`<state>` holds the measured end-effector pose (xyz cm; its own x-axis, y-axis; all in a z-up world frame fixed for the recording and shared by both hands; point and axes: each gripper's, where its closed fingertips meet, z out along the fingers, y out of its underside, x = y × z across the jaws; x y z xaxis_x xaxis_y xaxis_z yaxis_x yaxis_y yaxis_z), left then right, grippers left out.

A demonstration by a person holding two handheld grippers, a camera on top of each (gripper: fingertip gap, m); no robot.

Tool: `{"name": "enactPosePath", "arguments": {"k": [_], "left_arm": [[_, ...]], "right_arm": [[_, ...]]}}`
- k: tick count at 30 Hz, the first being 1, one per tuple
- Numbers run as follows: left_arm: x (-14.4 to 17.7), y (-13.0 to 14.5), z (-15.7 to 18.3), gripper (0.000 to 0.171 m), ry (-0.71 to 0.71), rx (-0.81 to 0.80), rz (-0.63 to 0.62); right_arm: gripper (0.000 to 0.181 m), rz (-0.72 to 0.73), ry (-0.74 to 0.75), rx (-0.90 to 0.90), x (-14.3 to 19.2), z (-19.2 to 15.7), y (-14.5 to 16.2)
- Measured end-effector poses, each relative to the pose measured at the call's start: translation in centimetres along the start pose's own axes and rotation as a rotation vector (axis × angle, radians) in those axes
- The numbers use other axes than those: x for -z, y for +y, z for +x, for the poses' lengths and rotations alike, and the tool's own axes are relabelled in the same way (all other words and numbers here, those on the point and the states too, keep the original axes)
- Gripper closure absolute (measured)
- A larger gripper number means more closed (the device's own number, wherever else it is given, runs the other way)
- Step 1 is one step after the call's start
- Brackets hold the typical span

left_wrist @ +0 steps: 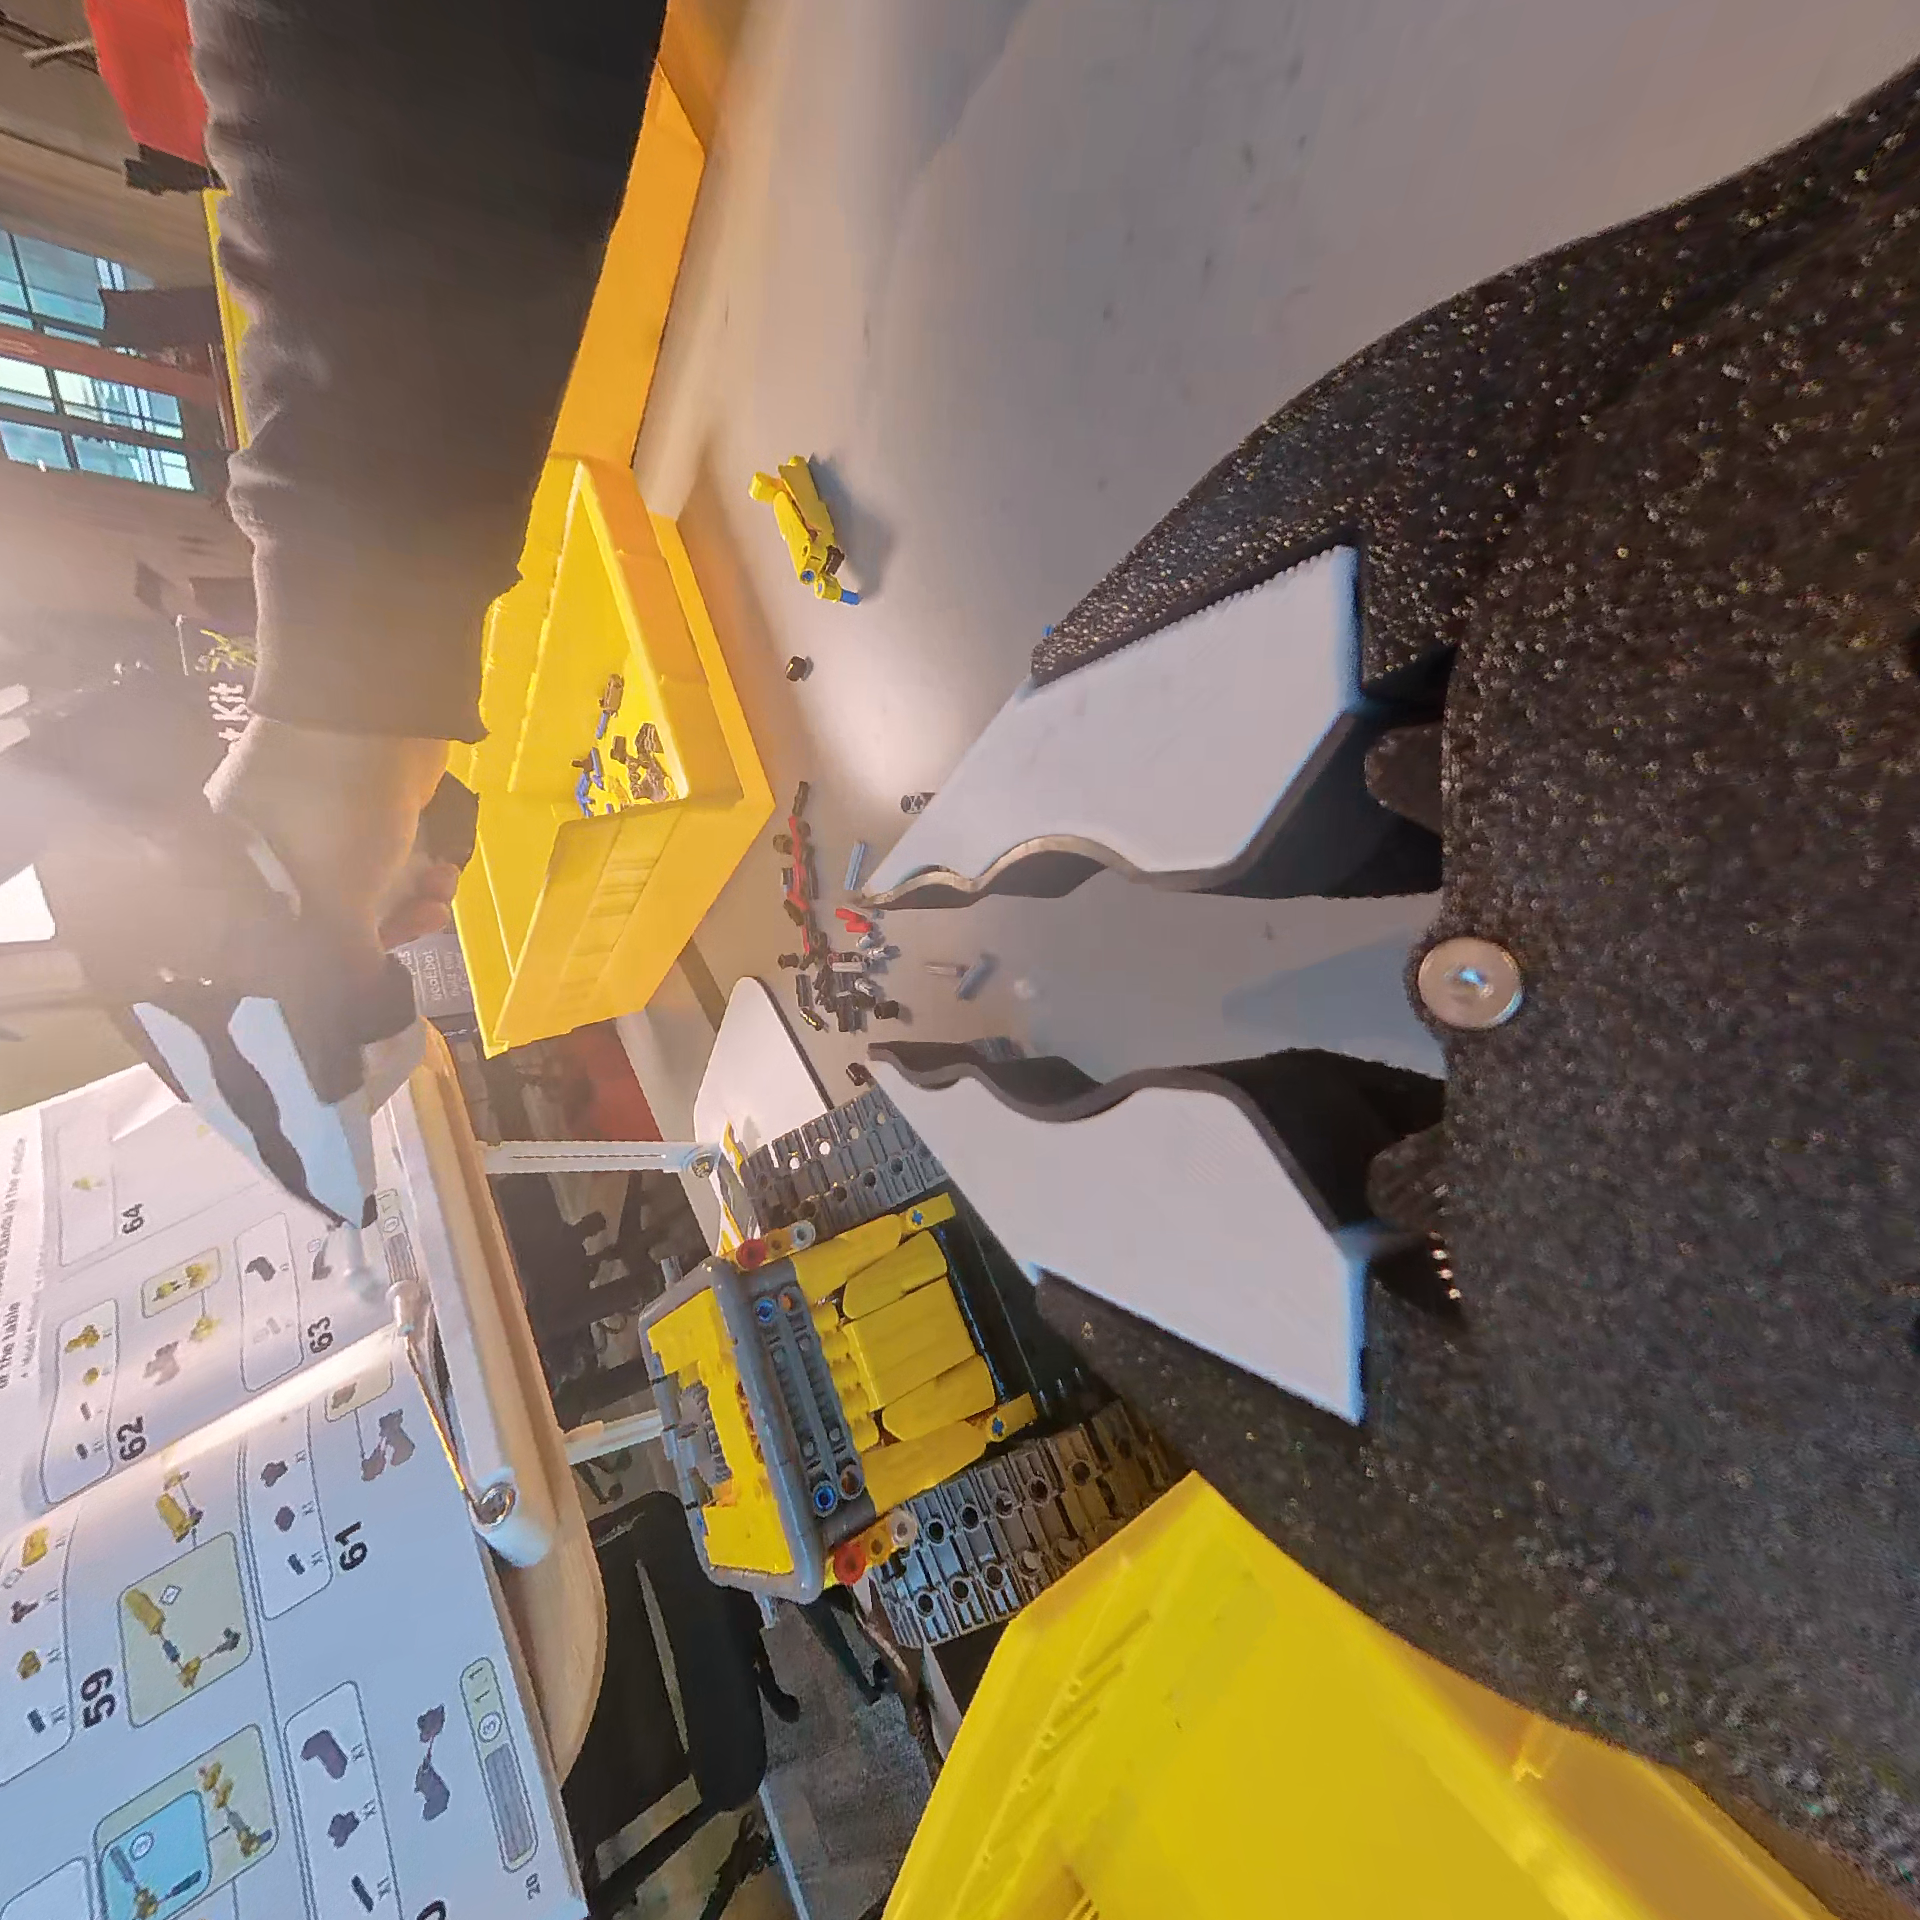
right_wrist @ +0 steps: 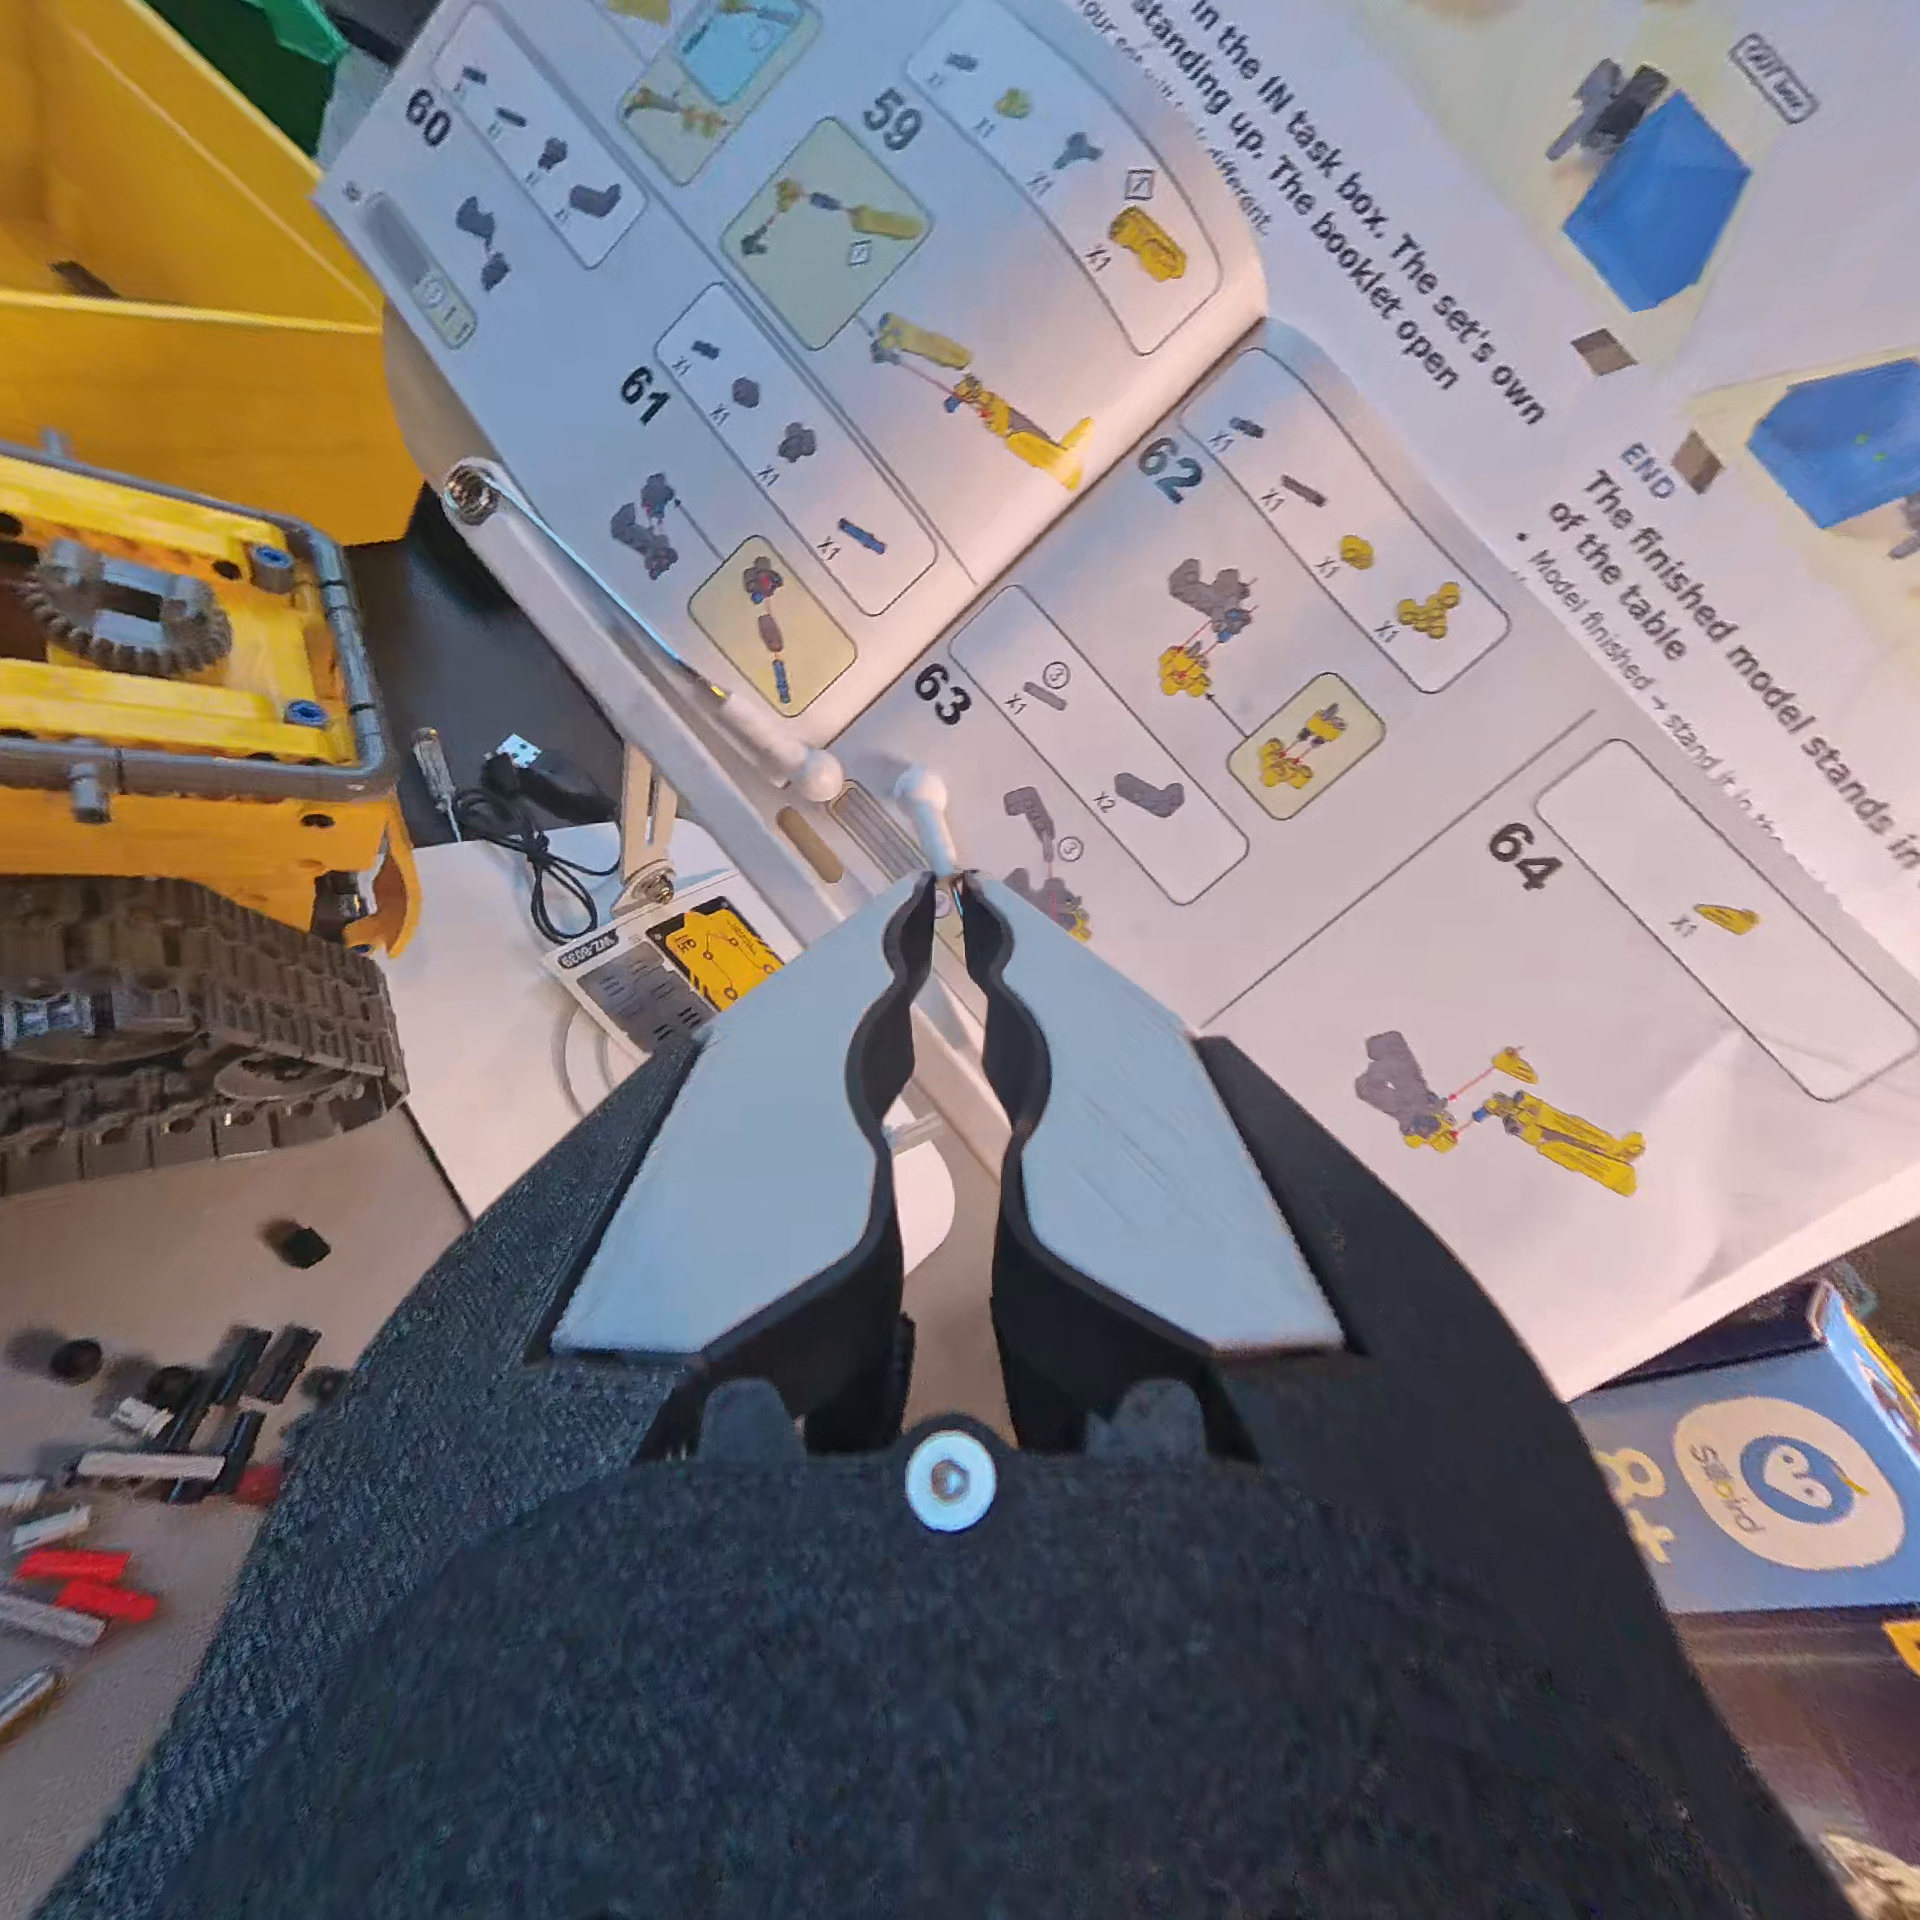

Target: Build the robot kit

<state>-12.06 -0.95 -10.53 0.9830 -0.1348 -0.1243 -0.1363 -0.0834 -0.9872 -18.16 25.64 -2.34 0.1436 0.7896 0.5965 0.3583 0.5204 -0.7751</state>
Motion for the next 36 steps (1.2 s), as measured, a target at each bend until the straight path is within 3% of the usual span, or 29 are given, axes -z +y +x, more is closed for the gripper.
{"name": "enactPosePath", "arguments": {"k": [5,9,13,18,24,36], "left_arm": [[0.0,0.2,-0.3,0.147,-0.006,0.008,-0.008],[0.1,0.2,-0.6,0.147,-0.018,0.017,-0.005],[-0.2,0.7,-0.5,0.147,-0.013,0.037,-0.020],[-0.1,0.7,-0.8,0.147,-0.030,0.032,-0.021],[-0.1,1.0,-0.9,0.149,-0.029,0.039,-0.038],[-0.1,1.2,-1.0,0.149,-0.017,0.050,-0.045]], "right_arm": [[0.170,-0.010,-0.103,0.031,0.4,-1.3,0.1],[0.157,0.178,-0.106,-0.121,2.4,0.3,-4.6],[0.161,0.262,0.030,-0.220,1.7,3.6,-7.2],[0.177,0.259,0.100,-0.264,-1.1,4.9,-7.7],[0.181,0.197,0.107,-0.319,-3.2,4.6,-6.7],[0.178,0.203,0.123,-0.351,-2.5,5.6,-5.2]]}}
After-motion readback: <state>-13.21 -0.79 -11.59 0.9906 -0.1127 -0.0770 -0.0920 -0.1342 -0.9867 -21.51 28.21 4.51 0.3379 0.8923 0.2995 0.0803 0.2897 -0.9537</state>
